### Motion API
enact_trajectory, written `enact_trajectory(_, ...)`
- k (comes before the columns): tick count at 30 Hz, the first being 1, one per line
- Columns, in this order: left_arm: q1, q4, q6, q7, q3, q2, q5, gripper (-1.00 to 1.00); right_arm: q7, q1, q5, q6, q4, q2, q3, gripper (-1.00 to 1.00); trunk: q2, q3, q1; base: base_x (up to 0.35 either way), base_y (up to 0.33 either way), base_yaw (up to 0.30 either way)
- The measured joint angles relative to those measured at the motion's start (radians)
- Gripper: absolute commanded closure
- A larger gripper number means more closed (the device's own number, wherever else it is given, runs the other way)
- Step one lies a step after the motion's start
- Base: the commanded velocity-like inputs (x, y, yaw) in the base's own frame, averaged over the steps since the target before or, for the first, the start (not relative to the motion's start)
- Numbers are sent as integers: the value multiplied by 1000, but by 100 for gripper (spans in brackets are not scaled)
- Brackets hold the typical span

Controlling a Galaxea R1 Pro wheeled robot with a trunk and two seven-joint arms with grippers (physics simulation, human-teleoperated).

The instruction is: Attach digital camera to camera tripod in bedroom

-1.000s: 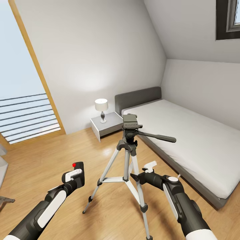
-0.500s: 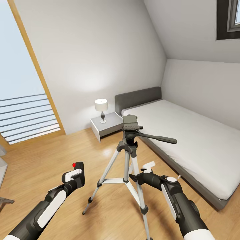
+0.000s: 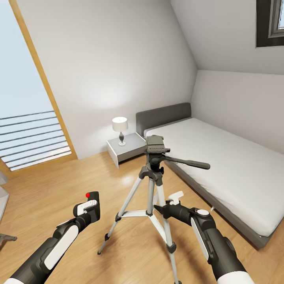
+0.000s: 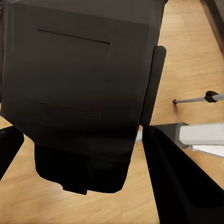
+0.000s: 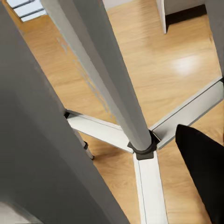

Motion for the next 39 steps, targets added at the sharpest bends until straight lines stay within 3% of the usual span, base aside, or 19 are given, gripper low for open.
enact_trajectory(39,-1,-11,0,-1,0,0,0,100,-10,0,0,-1,6,0,-1,100,0,0,0,0,0,0)
